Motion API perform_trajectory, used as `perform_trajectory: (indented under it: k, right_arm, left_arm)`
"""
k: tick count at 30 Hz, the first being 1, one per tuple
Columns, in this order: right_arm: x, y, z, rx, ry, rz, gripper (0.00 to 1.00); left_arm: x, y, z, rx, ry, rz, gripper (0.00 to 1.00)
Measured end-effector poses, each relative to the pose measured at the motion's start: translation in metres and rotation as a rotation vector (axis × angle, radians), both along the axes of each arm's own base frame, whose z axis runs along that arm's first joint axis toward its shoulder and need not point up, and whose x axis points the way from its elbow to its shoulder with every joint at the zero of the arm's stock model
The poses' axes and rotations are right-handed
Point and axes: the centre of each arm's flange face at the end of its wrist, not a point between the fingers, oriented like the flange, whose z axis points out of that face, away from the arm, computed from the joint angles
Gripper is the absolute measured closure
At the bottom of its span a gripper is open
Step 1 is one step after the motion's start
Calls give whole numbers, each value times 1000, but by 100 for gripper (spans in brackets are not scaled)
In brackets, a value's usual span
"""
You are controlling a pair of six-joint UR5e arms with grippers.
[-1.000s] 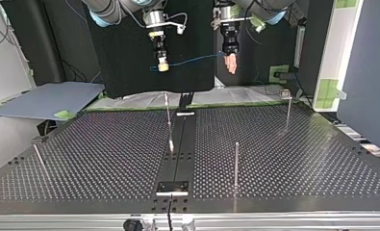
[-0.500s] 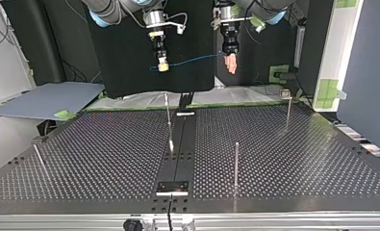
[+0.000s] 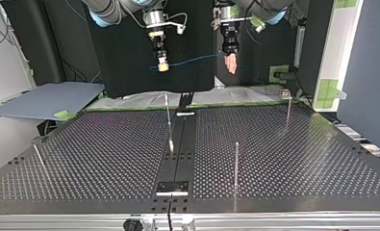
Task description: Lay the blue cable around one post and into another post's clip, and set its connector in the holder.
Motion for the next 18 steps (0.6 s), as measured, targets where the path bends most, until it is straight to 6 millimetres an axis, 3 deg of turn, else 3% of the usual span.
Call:
perform_trajectory:
  k: [18]
  right_arm:
    - [0, 0, 0, 0, 1, 2, 100]
  left_arm:
    - [-4, 1, -4, 7, 18, -2, 0]
